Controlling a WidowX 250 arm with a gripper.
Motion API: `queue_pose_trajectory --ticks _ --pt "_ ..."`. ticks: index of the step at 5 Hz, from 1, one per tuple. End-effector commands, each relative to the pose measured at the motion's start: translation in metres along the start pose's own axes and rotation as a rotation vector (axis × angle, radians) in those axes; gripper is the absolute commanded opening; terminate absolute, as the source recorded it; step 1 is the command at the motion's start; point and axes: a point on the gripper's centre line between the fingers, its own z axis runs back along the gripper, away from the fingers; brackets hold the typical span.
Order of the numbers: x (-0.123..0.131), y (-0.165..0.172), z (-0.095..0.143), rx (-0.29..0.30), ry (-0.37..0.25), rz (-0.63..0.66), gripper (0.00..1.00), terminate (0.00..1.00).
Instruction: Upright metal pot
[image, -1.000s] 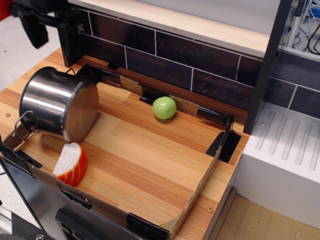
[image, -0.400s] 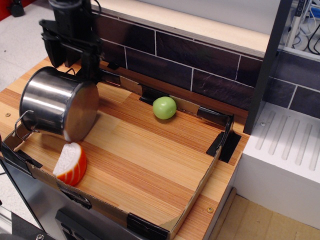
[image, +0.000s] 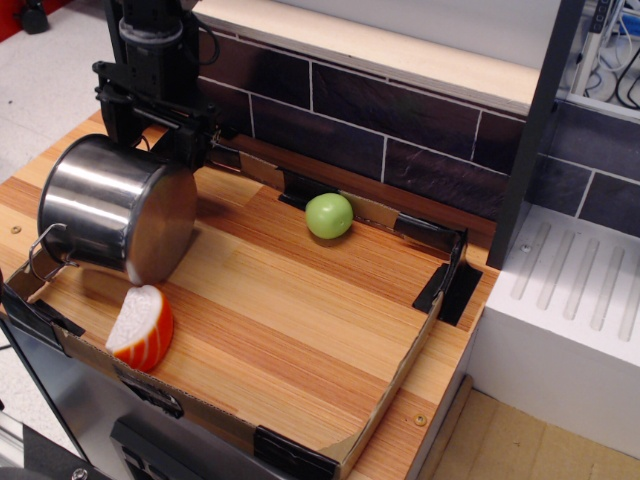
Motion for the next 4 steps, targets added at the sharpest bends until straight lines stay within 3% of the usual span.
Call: queue_pose_trajectory --ticks 1,2,3,4 --pt "-0.007 -0.003 0.005 0.029 -0.032 -0.036 1.00 0.00" --pt "-0.004 -0.003 0.004 0.065 -0.064 -0.033 0.00 0.00" --pt "0.000 -0.003 0.008 0.082 -0.083 -0.033 0.00 0.00" --pt "0.000 -0.002 0.016 0.123 -0.150 -0.052 0.00 0.00"
